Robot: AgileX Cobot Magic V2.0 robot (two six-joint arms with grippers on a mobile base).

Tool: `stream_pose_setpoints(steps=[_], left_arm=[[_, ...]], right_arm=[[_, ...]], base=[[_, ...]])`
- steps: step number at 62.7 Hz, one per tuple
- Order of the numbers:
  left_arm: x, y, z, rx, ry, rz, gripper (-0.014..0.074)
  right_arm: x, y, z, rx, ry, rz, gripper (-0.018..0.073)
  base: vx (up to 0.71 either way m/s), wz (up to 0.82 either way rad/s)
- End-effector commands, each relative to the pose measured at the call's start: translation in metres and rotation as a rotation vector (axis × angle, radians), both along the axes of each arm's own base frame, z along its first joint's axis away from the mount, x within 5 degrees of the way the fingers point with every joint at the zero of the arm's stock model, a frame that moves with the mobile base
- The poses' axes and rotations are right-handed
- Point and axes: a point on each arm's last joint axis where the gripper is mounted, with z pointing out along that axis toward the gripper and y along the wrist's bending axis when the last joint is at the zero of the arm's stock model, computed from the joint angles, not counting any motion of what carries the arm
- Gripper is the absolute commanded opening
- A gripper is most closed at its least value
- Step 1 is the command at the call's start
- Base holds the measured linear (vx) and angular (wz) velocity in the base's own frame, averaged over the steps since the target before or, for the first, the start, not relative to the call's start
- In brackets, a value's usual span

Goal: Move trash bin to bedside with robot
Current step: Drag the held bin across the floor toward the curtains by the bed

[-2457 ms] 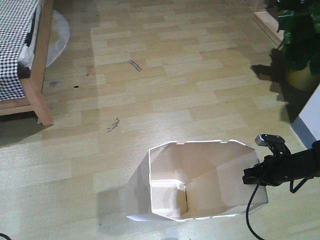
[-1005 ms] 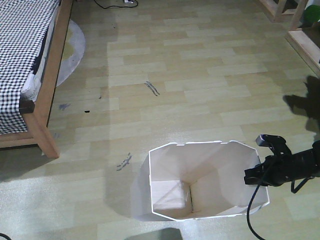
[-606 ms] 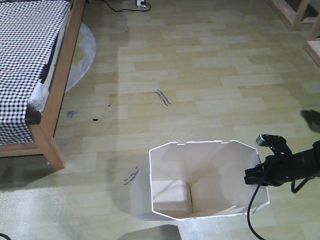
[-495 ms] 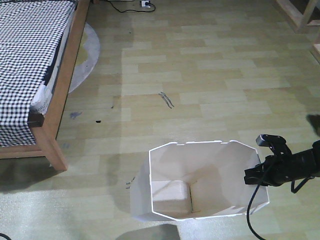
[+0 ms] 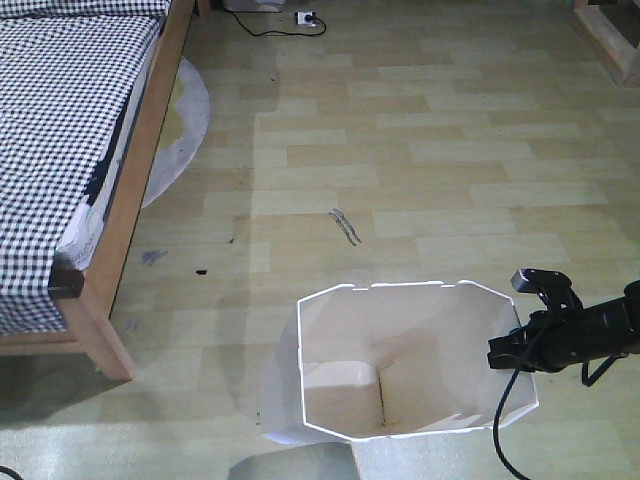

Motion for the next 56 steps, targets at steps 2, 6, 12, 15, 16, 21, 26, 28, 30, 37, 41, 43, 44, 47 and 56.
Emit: stream_pose_setpoints(steps=[2, 6, 12, 15, 16, 21, 26, 28, 30, 37, 41, 43, 44, 47, 56], left_arm=[[-0.0002, -0.0005, 0.0032, -0.023, -0.070, -0.009, -0.0006], [-0.0002, -0.0005, 0.0032, -0.023, -0.070, -0.009, -0.0006], [-0.0002, -0.0005, 0.0032, -0.023, -0.070, -0.009, -0.0006], [-0.0002, -0.0005, 0.0032, -0.023, -0.070, -0.009, -0.0006], [-0.0002, -0.0005, 0.0032, -0.023, -0.070, -0.009, -0.0006], [-0.0002, -0.0005, 0.0032, -0.023, -0.070, -0.009, -0.0006], [-0.0002, -0.0005, 0.0032, -0.023, -0.070, -0.009, -0.0006], [-0.0002, -0.0005, 0.0032, -0.023, -0.070, -0.009, -0.0006], [-0.0002, -0.0005, 0.0032, -0.023, -0.070, -0.009, -0.0006], [-0.0002, -0.0005, 0.0032, -0.023, -0.070, -0.009, -0.0006], [-0.0002, -0.0005, 0.0032, -0.023, -0.070, -0.009, -0.0006], [-0.0002, -0.0005, 0.0032, -0.023, -0.070, -0.009, -0.0006], [-0.0002, -0.0005, 0.0032, -0.023, -0.070, -0.009, -0.0006], [-0.0002, -0.0005, 0.0032, -0.023, -0.070, -0.009, -0.0006], [-0.0002, -0.0005, 0.0032, -0.023, -0.070, -0.009, -0.0006]], right_arm=[[0.0110, 0.0125, 0.0319, 0.216, -0.099, -0.003, -0.0004], [0.0110, 0.0125, 0.0319, 0.216, -0.099, -0.003, -0.0004], [0.0110, 0.0125, 0.0319, 0.216, -0.099, -0.003, -0.0004], [0.0110, 0.0125, 0.0319, 0.216, -0.099, -0.003, -0.0004], [0.0110, 0.0125, 0.0319, 0.216, -0.099, -0.003, -0.0004], [0.0110, 0.0125, 0.0319, 0.216, -0.099, -0.003, -0.0004], [0.0110, 0.0125, 0.0319, 0.216, -0.099, -0.003, -0.0004], [0.0110, 0.0125, 0.0319, 0.216, -0.099, -0.003, -0.0004], [0.0110, 0.0125, 0.0319, 0.216, -0.099, -0.003, -0.0004], [0.0110, 0.0125, 0.0319, 0.216, -0.099, -0.003, -0.0004], [0.0110, 0.0126, 0.0319, 0.217, -0.099, -0.002, -0.0004], [0.0110, 0.0126, 0.0319, 0.217, -0.099, -0.002, -0.0004], [0.0110, 0.0126, 0.0319, 0.217, -0.099, -0.002, -0.0004], [0.0110, 0.0126, 0.0319, 0.217, -0.099, -0.002, -0.0004], [0.0110, 0.0126, 0.0319, 0.217, -0.099, -0.002, -0.0004]], base=[[0.29, -0.05], [0.30, -0.06], [0.29, -0.08], [0.29, -0.10], [0.29, -0.10], [0.29, -0.11], [0.29, -0.12], [0.29, -0.12], [0.29, -0.12], [0.29, -0.11], [0.29, -0.10], [0.29, -0.09], [0.29, -0.08], [0.29, -0.07], [0.29, -0.05]])
